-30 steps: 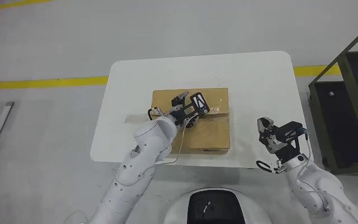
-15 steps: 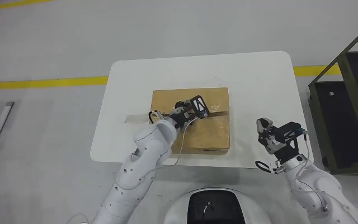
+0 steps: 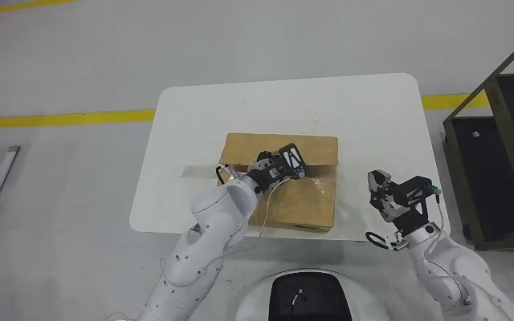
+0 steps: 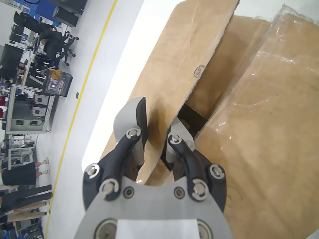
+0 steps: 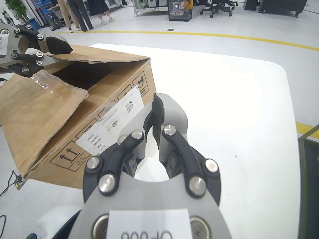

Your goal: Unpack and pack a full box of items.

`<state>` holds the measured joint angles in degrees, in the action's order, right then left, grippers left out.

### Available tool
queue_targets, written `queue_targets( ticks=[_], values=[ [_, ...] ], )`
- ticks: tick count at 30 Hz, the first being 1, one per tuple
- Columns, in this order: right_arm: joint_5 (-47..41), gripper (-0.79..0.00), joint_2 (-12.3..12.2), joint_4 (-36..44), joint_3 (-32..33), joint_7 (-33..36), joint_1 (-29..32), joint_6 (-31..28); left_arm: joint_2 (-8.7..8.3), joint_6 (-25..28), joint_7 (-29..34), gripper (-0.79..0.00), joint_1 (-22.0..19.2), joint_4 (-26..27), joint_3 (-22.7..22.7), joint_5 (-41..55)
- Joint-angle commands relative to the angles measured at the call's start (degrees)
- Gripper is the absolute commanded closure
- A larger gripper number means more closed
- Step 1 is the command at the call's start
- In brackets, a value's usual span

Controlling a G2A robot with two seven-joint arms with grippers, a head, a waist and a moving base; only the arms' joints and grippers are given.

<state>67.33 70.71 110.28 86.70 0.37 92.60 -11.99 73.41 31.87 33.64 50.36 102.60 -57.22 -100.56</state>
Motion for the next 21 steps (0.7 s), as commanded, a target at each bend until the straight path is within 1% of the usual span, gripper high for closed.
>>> queue_targets(
  ticks=[1,4,5,6,8,14,19,21],
  values=[
    [0.03,0.000,0.00,0.17,0.02,-0.03,0.16,0.10,0.09,-0.07,-0.97,-0.785,-1.05,-0.45,-0.08,-0.50],
    [0.10,0.000,-0.02,0.49,0.10,0.00,0.49,0.16,0.29,0.19,-3.00,-0.785,-4.05,-2.22,0.09,-2.30],
    [0.16,0.000,-0.03,0.66,0.18,0.03,0.66,0.25,0.43,0.28,-4.21,-0.785,-5.88,-3.28,0.34,-3.41],
    [0.16,0.000,-0.03,0.75,0.20,0.03,0.75,0.29,0.51,0.18,-4.77,-0.785,-6.76,-3.95,0.48,-3.94],
    [0.19,0.000,-0.04,1.10,0.32,-0.02,1.07,0.43,0.83,0.10,-6.83,-0.785,-9.90,-6.80,1.20,-5.74],
    [0.31,0.000,-0.04,1.98,0.59,-0.22,1.98,0.93,1.75,-1.88,-10.62,-0.785,-16.31,-14.31,3.68,-10.78],
    [0.48,0.000,-0.06,2.80,0.97,-0.26,2.66,1.35,2.67,-6.18,-12.14,-0.785,-19.19,-19.25,5.68,-14.21],
    [0.46,0.000,-0.07,3.01,1.09,-0.25,2.87,1.45,3.04,-6.78,-12.26,-0.785,-19.94,-20.51,6.37,-14.70]
  ],
)
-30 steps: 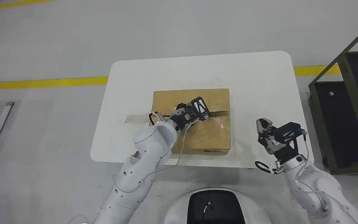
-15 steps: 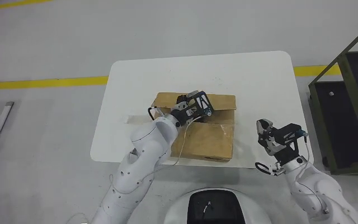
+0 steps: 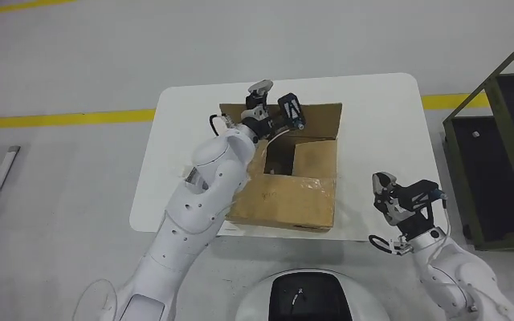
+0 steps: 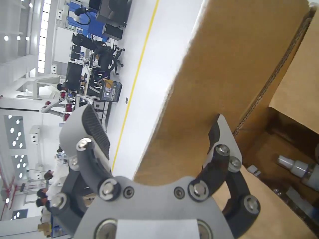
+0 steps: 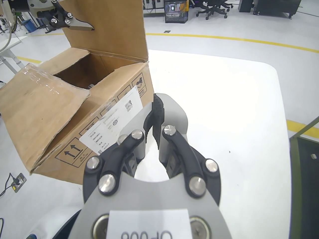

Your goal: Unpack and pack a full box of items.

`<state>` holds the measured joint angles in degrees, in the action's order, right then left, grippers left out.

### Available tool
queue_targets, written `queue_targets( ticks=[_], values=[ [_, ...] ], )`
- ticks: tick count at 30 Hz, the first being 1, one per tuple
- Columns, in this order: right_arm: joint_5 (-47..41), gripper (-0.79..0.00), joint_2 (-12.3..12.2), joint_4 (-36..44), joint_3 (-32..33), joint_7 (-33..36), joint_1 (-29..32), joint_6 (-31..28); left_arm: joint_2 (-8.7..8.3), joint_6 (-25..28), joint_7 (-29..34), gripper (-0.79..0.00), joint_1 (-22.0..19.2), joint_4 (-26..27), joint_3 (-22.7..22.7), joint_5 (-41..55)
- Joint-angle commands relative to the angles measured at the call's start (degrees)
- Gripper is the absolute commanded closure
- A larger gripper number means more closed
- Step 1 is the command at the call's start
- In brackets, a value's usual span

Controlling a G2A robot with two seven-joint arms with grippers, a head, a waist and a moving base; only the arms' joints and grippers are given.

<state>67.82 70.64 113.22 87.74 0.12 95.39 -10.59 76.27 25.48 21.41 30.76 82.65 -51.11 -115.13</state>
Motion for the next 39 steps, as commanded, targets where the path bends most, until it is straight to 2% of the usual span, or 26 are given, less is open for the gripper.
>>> queue_targets(
  ticks=[1,12,24,27,31,34,39],
  values=[
    [-0.04,0.000,0.00,0.22,0.09,0.02,0.20,0.11,0.40,-0.91,-0.13,-0.785,-0.82,-1.41,0.62,-0.42],
    [0.21,0.000,-0.01,1.11,0.17,0.52,0.63,0.37,1.93,-3.06,0.53,-0.785,-2.36,-7.13,3.12,-3.34],
    [0.22,0.000,-0.01,1.58,0.52,0.60,1.25,0.70,2.46,-2.63,-0.21,-0.785,-1.44,-7.29,2.23,-4.59],
    [-0.33,0.000,0.02,1.75,0.55,0.38,1.33,0.66,2.46,-3.39,-0.02,-0.785,-0.27,-5.40,0.33,-1.96],
    [-5.95,0.000,0.12,1.89,1.30,-0.43,1.43,-0.71,2.00,-2.16,1.91,-0.785,2.46,-0.71,-2.87,0.86],
    [-11.79,0.000,0.03,1.82,2.96,0.09,1.35,-3.90,1.36,-0.82,3.91,-0.785,6.39,4.83,-6.44,4.14],
    [-19.88,0.000,-0.35,1.15,5.76,2.69,0.92,-10.51,0.16,0.91,6.88,-0.785,15.30,15.68,-12.57,9.45]
  ],
)
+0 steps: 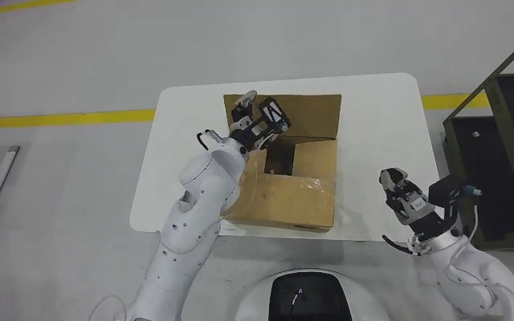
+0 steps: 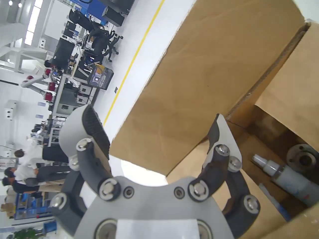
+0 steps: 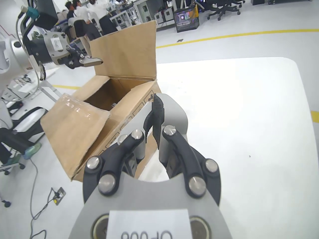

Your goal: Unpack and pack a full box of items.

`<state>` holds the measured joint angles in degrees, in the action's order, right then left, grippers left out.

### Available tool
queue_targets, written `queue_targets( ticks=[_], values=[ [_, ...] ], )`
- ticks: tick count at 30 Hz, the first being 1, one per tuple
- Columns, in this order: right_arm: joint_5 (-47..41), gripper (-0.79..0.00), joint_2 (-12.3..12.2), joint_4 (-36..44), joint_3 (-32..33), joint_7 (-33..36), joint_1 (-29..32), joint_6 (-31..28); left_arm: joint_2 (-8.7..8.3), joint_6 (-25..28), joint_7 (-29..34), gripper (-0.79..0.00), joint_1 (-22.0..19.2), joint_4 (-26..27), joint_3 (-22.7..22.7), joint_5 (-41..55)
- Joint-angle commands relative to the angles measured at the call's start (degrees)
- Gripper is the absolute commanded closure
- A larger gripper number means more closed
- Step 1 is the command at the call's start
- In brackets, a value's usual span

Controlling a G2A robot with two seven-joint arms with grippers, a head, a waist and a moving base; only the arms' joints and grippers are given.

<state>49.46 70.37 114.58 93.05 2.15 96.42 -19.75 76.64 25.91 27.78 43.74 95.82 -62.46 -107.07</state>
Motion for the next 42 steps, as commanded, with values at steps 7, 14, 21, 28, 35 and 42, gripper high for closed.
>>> queue_targets(
  ticks=[7,14,21,28,35,42],
  values=[
    [-7.07,0.000,-0.89,-3.09,2.92,5.18,-1.27,-11.69,-1.25,1.86,1.03,-0.785,11.91,11.07,-8.27,10.19],
    [-2.99,0.000,-1.39,-4.84,5.43,6.21,-1.36,-13.38,-1.92,0.59,2.11,-0.785,18.06,17.19,-13.53,15.04],
    [-2.99,0.000,-1.39,-4.84,5.43,6.21,-1.36,-13.38,-2.12,1.33,2.69,-0.785,18.53,18.46,-14.11,14.60],
    [-11.66,0.000,-1.57,-3.87,5.92,8.37,-3.62,-13.39,-2.12,1.33,2.69,-0.785,18.53,18.46,-14.11,14.60],
    [-24.22,0.000,-3.08,-4.15,5.91,28.23,-10.71,-14.05,-2.12,1.33,2.69,-0.785,18.53,18.46,-14.11,14.60],
    [-26.69,0.000,-4.41,-7.54,2.55,42.59,-19.78,-14.45,-2.12,1.33,2.69,-0.785,18.53,18.46,-14.11,14.60]
  ],
)
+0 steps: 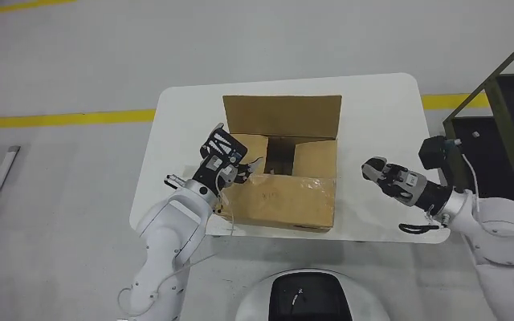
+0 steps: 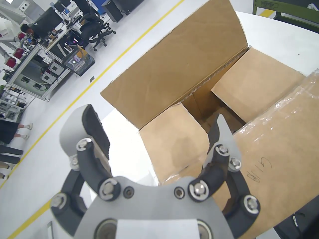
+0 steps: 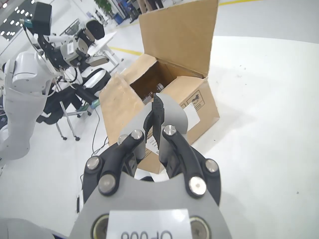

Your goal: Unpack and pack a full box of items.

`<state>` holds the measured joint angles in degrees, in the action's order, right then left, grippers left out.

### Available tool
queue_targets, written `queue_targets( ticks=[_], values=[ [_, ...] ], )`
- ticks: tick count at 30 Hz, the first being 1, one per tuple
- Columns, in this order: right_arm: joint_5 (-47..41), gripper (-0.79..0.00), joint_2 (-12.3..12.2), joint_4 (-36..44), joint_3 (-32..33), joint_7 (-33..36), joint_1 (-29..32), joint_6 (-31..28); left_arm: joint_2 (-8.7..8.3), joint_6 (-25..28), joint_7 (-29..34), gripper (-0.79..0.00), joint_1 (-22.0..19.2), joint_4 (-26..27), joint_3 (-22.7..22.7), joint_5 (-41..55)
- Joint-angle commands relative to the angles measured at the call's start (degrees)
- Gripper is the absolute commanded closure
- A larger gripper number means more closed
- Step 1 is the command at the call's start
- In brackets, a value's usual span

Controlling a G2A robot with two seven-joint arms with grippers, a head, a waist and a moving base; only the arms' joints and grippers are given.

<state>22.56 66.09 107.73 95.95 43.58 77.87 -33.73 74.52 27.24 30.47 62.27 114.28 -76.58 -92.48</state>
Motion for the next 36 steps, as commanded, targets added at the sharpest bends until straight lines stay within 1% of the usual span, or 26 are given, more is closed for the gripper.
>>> queue_targets(
  ticks=[1,3,21,24,28,31,32,33,35,36],
  values=[
    [0.23,0.000,-0.23,-1.79,-0.81,1.74,-2.14,-0.47,0.00,0.00,0.00,-0.785,0.00,0.00,0.00,0.00],
    [0.74,0.000,-0.32,-3.25,-1.31,1.69,-3.45,-0.28,0.00,0.00,0.00,-0.785,0.00,0.00,0.00,0.00],
    [0.74,0.000,-0.32,-3.25,-1.31,1.69,-3.45,-0.28,0.00,0.00,0.00,-0.785,0.00,0.00,0.00,0.00],
    [1.66,0.000,-0.42,-2.22,-2.66,1.63,-3.47,-0.43,0.00,0.00,0.00,-0.785,0.00,0.00,0.00,0.00],
    [-0.94,0.000,-0.62,-2.97,-4.33,2.35,-4.90,-0.32,-0.10,-0.74,-1.25,-0.785,0.66,0.43,-0.25,-0.49],
    [-2.82,0.000,-0.84,-3.84,-5.55,3.93,-6.13,-0.38,-0.24,-1.97,-1.50,-0.785,1.57,1.17,-1.39,-0.23],
    [-3.49,-0.080,-0.92,-4.26,-6.01,4.63,-6.58,-0.40,-0.33,-1.97,-1.62,-0.785,1.98,1.55,-1.91,-0.45],
    [-4.38,-0.225,-0.98,-4.82,-6.42,5.12,-7.02,-0.18,-0.46,-1.82,-1.63,-0.785,2.49,1.97,-2.58,-0.90],
    [-5.66,-0.234,-1.14,-5.73,-7.25,6.58,-8.07,-0.05,-0.77,-1.53,-1.60,-0.785,3.79,3.05,-4.20,-2.05],
    [-6.06,-0.268,-1.24,-6.12,-7.60,7.41,-8.69,0.01,-0.90,-1.48,-1.51,-0.785,4.56,3.69,-5.03,-2.34]
  ],
)
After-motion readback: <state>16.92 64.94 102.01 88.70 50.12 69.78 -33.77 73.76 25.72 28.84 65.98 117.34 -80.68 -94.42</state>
